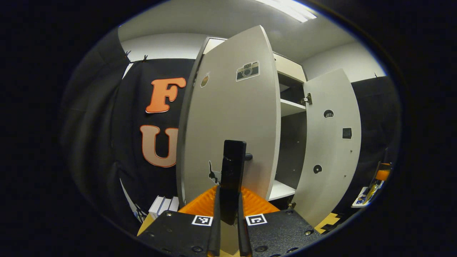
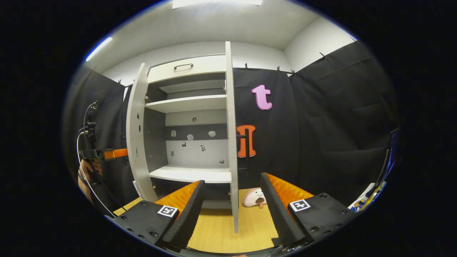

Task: Open the right door of the double-door shoe cabinet with the right hand, and open the left door with the left hand.

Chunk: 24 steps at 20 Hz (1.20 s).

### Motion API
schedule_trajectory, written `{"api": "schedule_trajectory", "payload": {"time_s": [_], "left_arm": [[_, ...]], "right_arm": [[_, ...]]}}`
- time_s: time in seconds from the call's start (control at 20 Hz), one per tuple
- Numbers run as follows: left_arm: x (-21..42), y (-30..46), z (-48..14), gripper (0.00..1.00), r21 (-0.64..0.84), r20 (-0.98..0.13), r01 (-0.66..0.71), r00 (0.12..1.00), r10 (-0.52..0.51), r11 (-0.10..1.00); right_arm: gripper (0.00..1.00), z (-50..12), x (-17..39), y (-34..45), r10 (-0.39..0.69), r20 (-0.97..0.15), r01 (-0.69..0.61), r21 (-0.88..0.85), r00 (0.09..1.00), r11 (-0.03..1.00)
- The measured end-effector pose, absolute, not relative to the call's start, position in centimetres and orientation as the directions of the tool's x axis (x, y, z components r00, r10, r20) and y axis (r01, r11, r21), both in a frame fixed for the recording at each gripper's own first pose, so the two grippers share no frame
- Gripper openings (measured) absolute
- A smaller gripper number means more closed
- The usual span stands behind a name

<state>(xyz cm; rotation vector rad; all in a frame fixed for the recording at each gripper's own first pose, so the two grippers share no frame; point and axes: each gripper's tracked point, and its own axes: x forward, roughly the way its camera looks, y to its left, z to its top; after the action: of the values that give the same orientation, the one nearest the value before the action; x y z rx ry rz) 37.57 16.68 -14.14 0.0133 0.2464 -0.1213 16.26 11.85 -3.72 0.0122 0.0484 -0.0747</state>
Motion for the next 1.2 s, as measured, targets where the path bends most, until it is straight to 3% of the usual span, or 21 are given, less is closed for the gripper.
{"api": "schedule_trajectory", "payload": {"time_s": [0.3,0.4,0.45,0.7,0.75,0.8,0.85,0.9,1.0,1.05,1.1,1.2], "left_arm": [[37.3,16.7,-13.5,0.2,-0.039,-0.213,0.148,0.965,-0.153,0.988],[37.3,17.1,-13.2,0.19,-0.028,-0.203,0.125,0.971,-0.128,0.992],[37.4,17.7,-13.1,0.2,-0.008,-0.2,0.112,0.974,-0.111,0.994],[37.4,22.1,-12.6,0.14,0.126,-0.193,0.014,0.981,0.01,0.992],[36.8,22.8,-12.2,0.16,0.145,-0.193,0.015,0.981,0.013,0.989],[37.3,22.4,-12.4,0.06,0.128,-0.198,0.036,0.98,-0.01,0.991],[37.3,21.6,-12.6,0.05,0.095,-0.202,0.06,0.979,-0.04,0.994],[37.4,21.4,-12.7,0.12,0.073,-0.205,0.072,0.977,-0.055,0.995],[37.1,21.7,-12.7,0.06,0.064,-0.205,0.077,0.977,-0.062,0.995],[36.9,21.6,-12.9,0.09,0.06,-0.212,0.074,0.976,-0.059,0.995],[36.5,21.6,-13.1,0.12,0.052,-0.217,0.066,0.975,-0.053,0.996],[35.5,21.6,-13.3,0.1,0.039,-0.229,0.04,0.973,-0.03,0.998]], "right_arm": [[0.98,-5.7,17.6,14.1,-0.05,-0.083,0.054,0.048,0.995,0.997],[0.98,-5.9,17.6,14.1,-0.054,-0.087,0.06,0.067,0.995,0.996],[0.88,-5.9,17.4,14.0,-0.06,-0.084,0.066,0.075,0.995,0.995],[0.87,-5.5,17.1,13.4,-0.086,-0.075,0.091,0.074,0.993,0.993],[0.87,-5.4,17.0,13.4,-0.089,-0.074,0.094,0.07,0.993,0.993],[0.87,-5.4,17.1,13.4,-0.089,-0.074,0.094,0.069,0.993,0.993],[0.87,-5.4,17.1,13.3,-0.091,-0.074,0.096,0.07,0.993,0.993],[0.87,-5.4,17.2,13.3,-0.093,-0.076,0.098,0.07,0.993,0.993],[0.87,-5.4,17.3,13.6,-0.097,-0.078,0.103,0.07,0.992,0.992],[0.98,-5.4,17.3,13.5,-0.096,-0.08,0.101,0.064,0.992,0.993],[0.87,-5.3,17.5,13.4,-0.096,-0.079,0.101,0.054,0.992,0.993],[0.87,-5.0,17.7,13.4,-0.09,-0.078,0.092,0.034,0.993,0.995]]}}
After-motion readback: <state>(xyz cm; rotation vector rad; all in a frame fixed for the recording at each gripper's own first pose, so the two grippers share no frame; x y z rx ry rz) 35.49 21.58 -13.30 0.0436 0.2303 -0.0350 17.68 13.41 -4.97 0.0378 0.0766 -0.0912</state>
